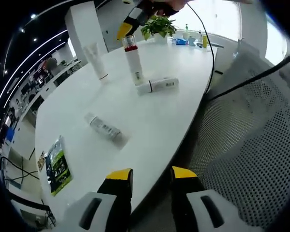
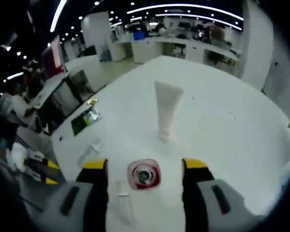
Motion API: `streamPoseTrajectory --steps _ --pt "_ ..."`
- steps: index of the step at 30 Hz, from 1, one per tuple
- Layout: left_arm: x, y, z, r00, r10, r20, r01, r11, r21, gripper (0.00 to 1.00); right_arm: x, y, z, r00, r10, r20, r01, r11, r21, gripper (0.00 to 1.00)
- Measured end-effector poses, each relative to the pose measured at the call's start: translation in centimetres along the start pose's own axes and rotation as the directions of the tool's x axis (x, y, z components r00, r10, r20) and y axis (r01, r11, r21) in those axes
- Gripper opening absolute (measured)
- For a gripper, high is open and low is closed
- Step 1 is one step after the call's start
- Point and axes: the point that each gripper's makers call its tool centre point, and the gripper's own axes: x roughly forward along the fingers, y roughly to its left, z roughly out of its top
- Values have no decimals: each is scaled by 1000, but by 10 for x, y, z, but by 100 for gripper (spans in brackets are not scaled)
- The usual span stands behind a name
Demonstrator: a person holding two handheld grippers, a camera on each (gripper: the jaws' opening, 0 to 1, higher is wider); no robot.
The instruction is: Arrange the skincare products in the storage area until every visible bottle or jar stands upright without overlapping.
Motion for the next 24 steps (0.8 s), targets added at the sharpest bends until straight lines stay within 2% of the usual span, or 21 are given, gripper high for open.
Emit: streamPoseTrajectory --steps 1,4,8,12,13,14,16,18,19,20,22,24 --pt "0 0 0 1000 -2 -1 2 1000 -3 30 -1 0 -4 999 23 32 -24 999 24 58" --pt "0 -4 2 1000 -15 7 15 1000 2 30 -1 0 -15 999 38 32 -39 999 6 58" --pt "0 -4 1 1000 -19 1 19 1000 0 30 1 4 -27 998 70 -5 -70 995 -72 56" --pt "1 -6 0 1000 -30 -6 30 1000 8 30 2 7 -26 997 77 -27 -80 980 -182 51" --pt "1 -6 0 999 -32 -5 32 999 8 30 2 6 -23 997 65 -32 -70 969 -237 50" --pt "1 -6 0 999 -32 -6 32 999 9 30 1 6 -20 997 58 -46 -70 946 -315 50" --pt "1 -6 -1 999 -31 -8 31 999 10 30 0 7 -19 995 51 -81 -79 914 -399 50" --pt "1 -6 -1 999 -30 -11 31 999 10 30 0 10 -19 989 61 -135 -122 857 -501 50" --pt "1 -5 -1 1000 -28 -12 29 999 14 30 -1 9 -20 986 57 -154 -131 839 -529 50" --pt "1 -5 -1 1000 -28 -14 28 999 15 30 -1 8 -19 986 53 -157 -131 830 -542 51" --pt "2 -6 -2 999 -31 -20 32 999 15 30 -1 9 -18 983 65 -172 -157 782 -603 51" --pt "2 -6 -2 999 -33 -20 33 999 16 30 -2 11 -15 980 72 -187 -174 765 -620 51"
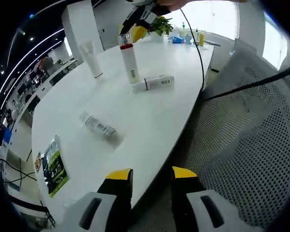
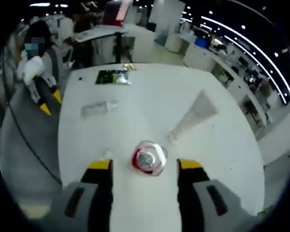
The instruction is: Arrange the skincare products in the storage area until every visible bottle or jar stands upright without overlapping.
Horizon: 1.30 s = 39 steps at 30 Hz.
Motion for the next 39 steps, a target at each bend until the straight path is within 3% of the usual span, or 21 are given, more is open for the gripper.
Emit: streamPoseTrajectory --steps 2,5,8,11,15,18,22,26,33,39 --pt "0 0 0 1000 1 -2 -1 1000 2 30 -1 -3 2 1000 -4 -20 3 996 -87 49" --pt "0 0 -1 1000 2 -6 -2 1000 1 30 -1 2 8 998 35 -49 -43 985 -168 48" --pt "1 0 -1 1000 4 -7 -4 1000 2 30 -4 -1 10 994 32 -103 -56 969 -240 48" --pt "1 1 -2 1000 5 -12 -5 1000 3 30 -8 -3 18 993 43 -112 -70 966 -250 50" --pt "1 1 -2 1000 8 -14 -8 1000 5 30 -16 -3 24 985 78 -154 -123 943 -308 54" --pt "1 1 -3 1000 9 -20 -8 1000 6 30 -27 0 30 969 142 -200 -207 913 -353 55" --pt "1 1 -4 1000 10 -23 -10 1000 8 30 -39 -7 30 951 162 -263 -259 881 -396 55" --pt "1 3 -3 1000 14 -22 -14 1000 7 30 -42 -13 29 931 146 -333 -305 813 -496 52" --pt "1 5 -3 1000 22 -20 -22 1000 7 30 -22 -6 8 895 155 -418 -370 783 -501 50" --pt "0 6 -3 999 30 -20 -30 1000 3 30 -6 0 0 884 175 -434 -396 773 -495 46"
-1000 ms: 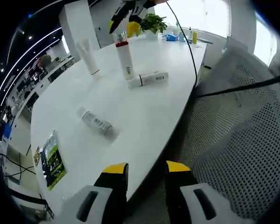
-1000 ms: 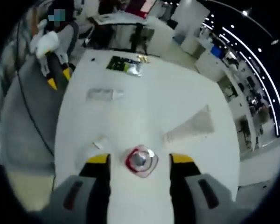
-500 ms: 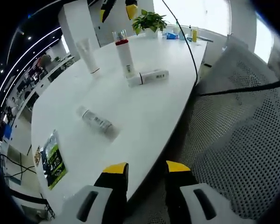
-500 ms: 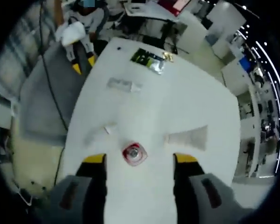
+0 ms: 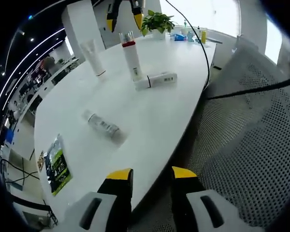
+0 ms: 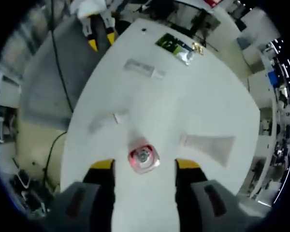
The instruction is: Arrange the skincare products in the storage area until every visible bottle or jar stands upright without overlapping.
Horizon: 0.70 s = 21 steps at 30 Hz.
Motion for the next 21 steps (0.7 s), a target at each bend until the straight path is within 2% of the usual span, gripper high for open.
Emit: streamPoseTrajectory --steps 6,13,16,19,21 --pt "1 0 -1 1000 0 -8 0 1000 2 30 11 1 5 1000 14 8 -14 1000 -19 40" --pt "1 2 -1 1000 3 -11 -3 1000 3 30 15 1 7 999 23 24 -23 999 -26 28" --pt "1 2 -1 1000 3 -12 -3 1000 3 29 16 2 6 999 28 26 -27 999 -19 27" --pt "1 2 -1 1000 1 -13 -1 1000 4 29 16 1 5 999 25 31 -27 997 66 27" --pt "2 2 -2 1000 0 -16 0 1000 5 29 16 -1 4 999 27 30 -29 995 93 27"
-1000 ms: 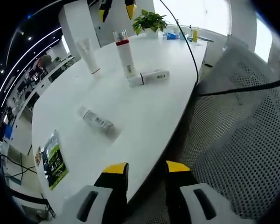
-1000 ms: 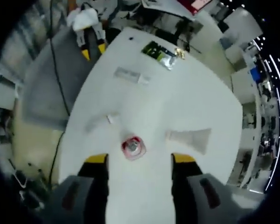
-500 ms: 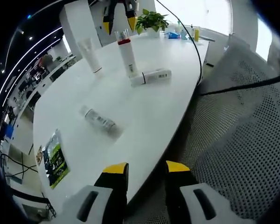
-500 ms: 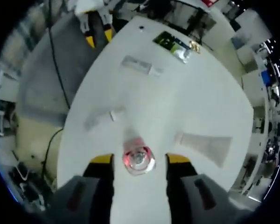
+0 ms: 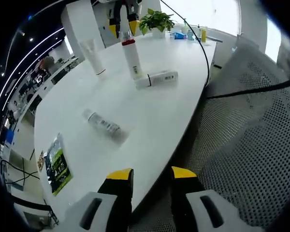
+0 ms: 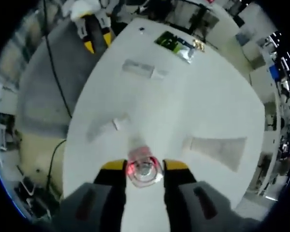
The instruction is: Arrange the skincare products in the storage area until every visible bottle or jar stands upright without overlapping.
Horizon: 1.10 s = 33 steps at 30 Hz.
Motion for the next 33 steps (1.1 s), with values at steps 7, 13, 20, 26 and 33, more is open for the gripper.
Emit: streamPoseTrajectory --steps 7,13,20,26,33 --pt "0 0 -1 1000 0 -7 0 1000 1 29 0 -5 1 999 -16 30 11 986 168 26" --pt "1 -1 -2 1000 -2 -13 2 1000 3 29 0 -8 0 999 -22 28 14 967 253 26" --pt "1 0 -2 1000 1 -12 -1 1000 2 29 2 -9 3 999 -42 18 34 946 324 26" --pt "1 -2 -4 1000 -3 -20 3 1000 1 29 2 -14 4 998 -63 23 47 901 432 26" --pt "1 -1 -5 1000 0 -29 0 1000 2 29 2 -16 3 998 -64 12 49 862 504 26"
